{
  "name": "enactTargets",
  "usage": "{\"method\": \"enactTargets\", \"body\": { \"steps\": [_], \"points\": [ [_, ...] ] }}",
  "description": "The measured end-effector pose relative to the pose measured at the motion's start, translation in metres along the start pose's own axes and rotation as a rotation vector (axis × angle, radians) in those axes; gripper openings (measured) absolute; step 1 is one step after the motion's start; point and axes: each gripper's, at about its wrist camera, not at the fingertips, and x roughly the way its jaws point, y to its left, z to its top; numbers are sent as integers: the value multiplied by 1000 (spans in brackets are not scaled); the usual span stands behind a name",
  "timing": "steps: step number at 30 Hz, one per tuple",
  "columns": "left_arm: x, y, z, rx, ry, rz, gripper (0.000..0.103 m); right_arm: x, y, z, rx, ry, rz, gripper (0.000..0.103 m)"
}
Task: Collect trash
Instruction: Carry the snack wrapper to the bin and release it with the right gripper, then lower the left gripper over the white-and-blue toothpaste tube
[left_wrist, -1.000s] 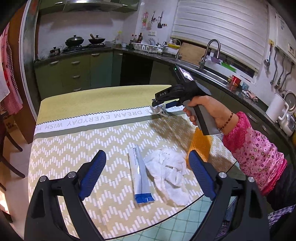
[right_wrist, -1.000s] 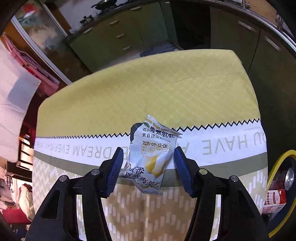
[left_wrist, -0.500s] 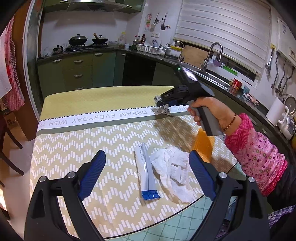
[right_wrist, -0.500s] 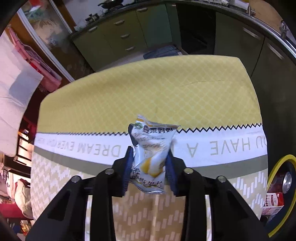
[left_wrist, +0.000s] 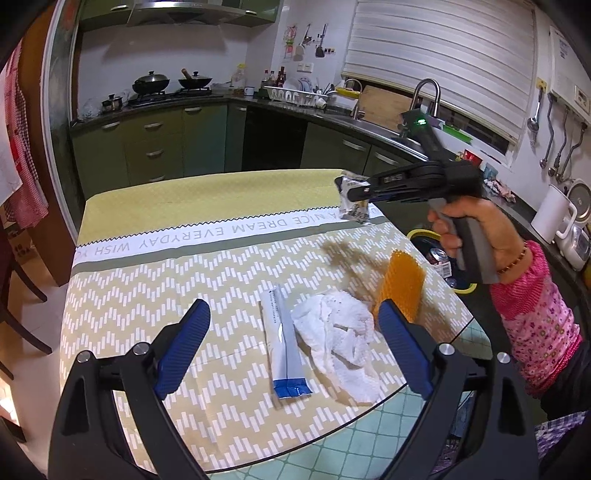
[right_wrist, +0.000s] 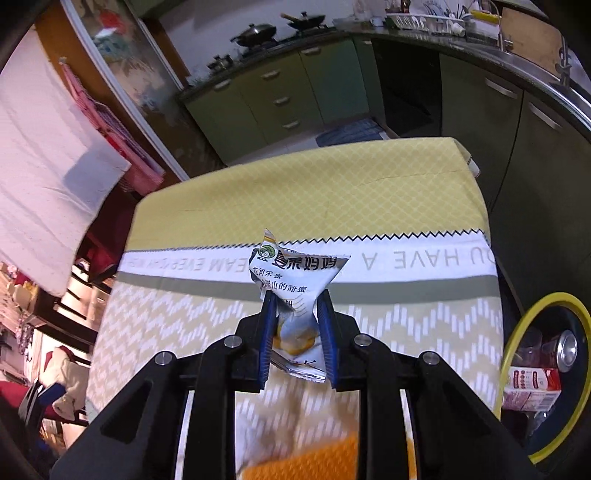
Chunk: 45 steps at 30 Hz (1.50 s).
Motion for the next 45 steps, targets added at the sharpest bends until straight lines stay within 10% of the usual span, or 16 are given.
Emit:
{"method": "enactTargets", "body": {
  "steps": [7, 14, 25, 30, 45],
  "points": [
    [0, -5, 0, 12, 3, -5, 88, -82, -26, -35, 4, -101, 14, 24],
    [7, -12, -2, 23, 17, -20, 87, -148, -123, -68, 169, -164, -170, 24],
    [15, -26, -1, 55, 35, -28, 88, -151, -254, -106, 382, -111, -395, 25],
    [18, -26, -2, 55, 45, -27, 88, -148, -283, -109, 427, -144, -460, 43],
    [43, -20, -14, 37, 136, -5, 88, -165, -137, -172, 225, -282, -270, 52]
  ]
}}
